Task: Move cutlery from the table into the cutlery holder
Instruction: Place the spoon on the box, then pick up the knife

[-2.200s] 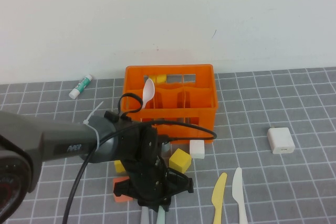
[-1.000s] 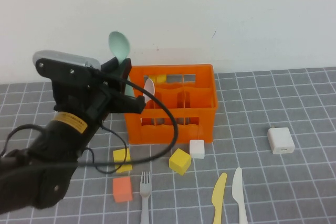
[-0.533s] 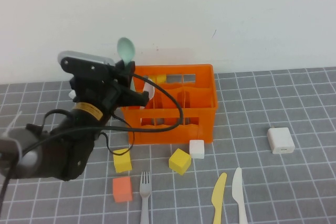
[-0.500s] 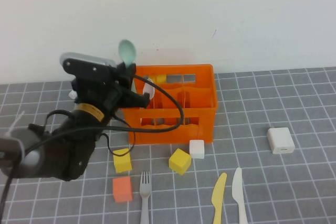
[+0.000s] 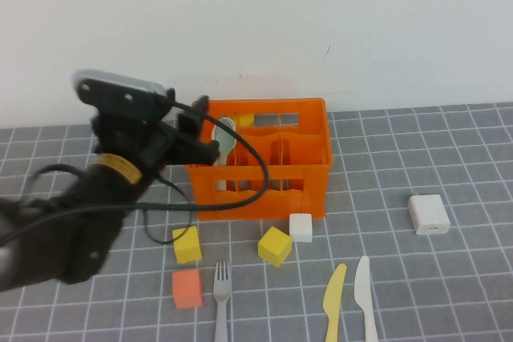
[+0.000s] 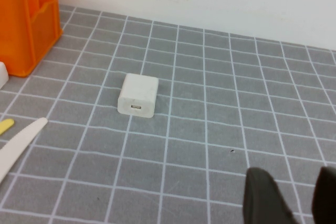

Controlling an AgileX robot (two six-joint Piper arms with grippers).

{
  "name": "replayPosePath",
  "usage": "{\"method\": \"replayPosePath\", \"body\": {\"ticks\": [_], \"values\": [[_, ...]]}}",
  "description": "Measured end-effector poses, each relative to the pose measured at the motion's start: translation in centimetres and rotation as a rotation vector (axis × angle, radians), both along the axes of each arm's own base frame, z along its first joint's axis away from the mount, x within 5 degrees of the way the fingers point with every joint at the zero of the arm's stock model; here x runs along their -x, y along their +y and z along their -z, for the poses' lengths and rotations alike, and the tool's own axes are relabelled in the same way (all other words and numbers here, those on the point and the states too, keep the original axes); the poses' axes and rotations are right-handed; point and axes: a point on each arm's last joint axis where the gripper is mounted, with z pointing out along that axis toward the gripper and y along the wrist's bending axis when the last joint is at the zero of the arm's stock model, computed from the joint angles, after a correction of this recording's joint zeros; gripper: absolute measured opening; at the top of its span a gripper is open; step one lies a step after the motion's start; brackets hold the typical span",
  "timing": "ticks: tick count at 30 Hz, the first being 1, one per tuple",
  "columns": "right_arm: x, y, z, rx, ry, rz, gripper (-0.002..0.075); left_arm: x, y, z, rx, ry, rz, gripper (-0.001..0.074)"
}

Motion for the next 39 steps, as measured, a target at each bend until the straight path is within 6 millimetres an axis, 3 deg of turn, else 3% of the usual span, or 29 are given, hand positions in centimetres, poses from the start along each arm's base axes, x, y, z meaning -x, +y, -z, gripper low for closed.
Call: {"method": "replayPosePath", "body": {"ticks": [3, 5, 7, 11, 13, 18, 29, 33, 39], "values": [[0.0, 0.0, 0.0, 0.0, 0.0, 0.0, 0.0216, 2.1, 0.8, -2.4, -0.03, 0.004, 0.004, 0.026], [0.0, 0.0, 0.0, 0.0, 0.0, 0.0, 0.0216, 3.7, 1.4, -4.0, -0.055, 0.021, 0.006, 0.0138], [0.0, 0.0, 0.0, 0.0, 0.0, 0.0, 0.0216, 5.5, 2.1, -5.5, -0.067, 0.033, 0.005, 0.0064], [0.0, 0.0, 0.0, 0.0, 0.0, 0.0, 0.0216, 9.9, 3.8, -8.0, -0.102, 0.032, 0.014, 0.0012], [0.0, 0.0, 0.0, 0.0, 0.0, 0.0, 0.0216, 11.7, 4.5, -8.3, -0.115, 0.035, 0.015, 0.0006], [0.0, 0.0, 0.0, 0.0, 0.0, 0.0, 0.0216, 15.2, 5.9, -8.0, -0.127, 0.065, 0.01, 0.0001], [0.0, 0.0, 0.0, 0.0, 0.0, 0.0, 0.0216, 19.9, 7.9, -6.9, -0.104, 0.24, -0.015, 0.0001], [0.0, 0.0, 0.0, 0.0, 0.0, 0.0, 0.0216, 22.0, 8.7, -7.0, -0.088, 0.226, -0.02, 0.0001], [0.0, 0.0, 0.0, 0.0, 0.0, 0.0, 0.0216, 24.6, 10.5, -4.5, -0.034, 0.164, -0.124, 0.0001]]}}
